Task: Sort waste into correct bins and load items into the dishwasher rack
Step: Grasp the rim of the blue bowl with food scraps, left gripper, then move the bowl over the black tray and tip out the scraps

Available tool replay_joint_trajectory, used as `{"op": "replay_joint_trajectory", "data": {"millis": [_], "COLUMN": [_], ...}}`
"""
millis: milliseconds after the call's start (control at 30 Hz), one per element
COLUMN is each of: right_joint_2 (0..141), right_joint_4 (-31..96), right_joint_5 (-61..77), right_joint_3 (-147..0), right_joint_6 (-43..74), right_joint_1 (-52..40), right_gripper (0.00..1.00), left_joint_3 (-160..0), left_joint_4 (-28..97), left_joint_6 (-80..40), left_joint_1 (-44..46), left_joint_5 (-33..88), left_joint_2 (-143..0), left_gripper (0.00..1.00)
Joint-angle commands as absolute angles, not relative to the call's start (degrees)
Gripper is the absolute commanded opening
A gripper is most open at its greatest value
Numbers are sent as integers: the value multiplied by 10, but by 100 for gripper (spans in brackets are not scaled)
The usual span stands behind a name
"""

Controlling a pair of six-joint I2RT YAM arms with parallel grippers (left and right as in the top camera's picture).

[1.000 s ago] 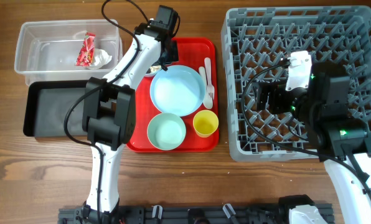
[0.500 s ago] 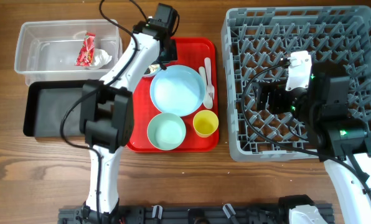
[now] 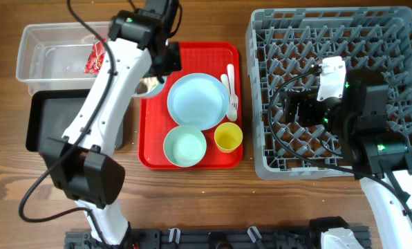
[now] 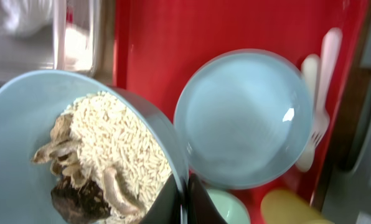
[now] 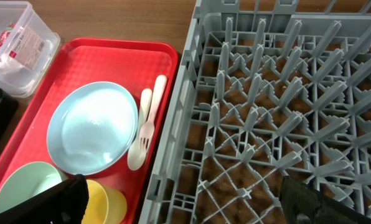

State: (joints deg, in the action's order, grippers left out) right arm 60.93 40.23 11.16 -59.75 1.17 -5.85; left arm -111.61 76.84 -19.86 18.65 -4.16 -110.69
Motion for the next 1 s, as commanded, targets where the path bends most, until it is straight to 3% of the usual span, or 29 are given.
{"op": "replay_joint_trajectory", "data": {"millis": [0,467,967], "right_joint_2": [612,612,612], "right_joint_4": [395,401,402], "right_joint_5": [118,118,124], "right_joint_3": [-606,-606,-606], "right_joint_6": [1,2,16], "right_joint_1": [-59,-59,-59], "right_gripper": [100,100,100], "left_joint_3": [-1115,-951,-665], "left_joint_4": [806,747,509], "left_joint_6": [-200,-190,-55], "left_joint_1": [152,37,-226], "left_joint_5": [-5,74,491], "left_joint_2": [-1102,-1023,-968], "left_gripper": [4,4,4]}}
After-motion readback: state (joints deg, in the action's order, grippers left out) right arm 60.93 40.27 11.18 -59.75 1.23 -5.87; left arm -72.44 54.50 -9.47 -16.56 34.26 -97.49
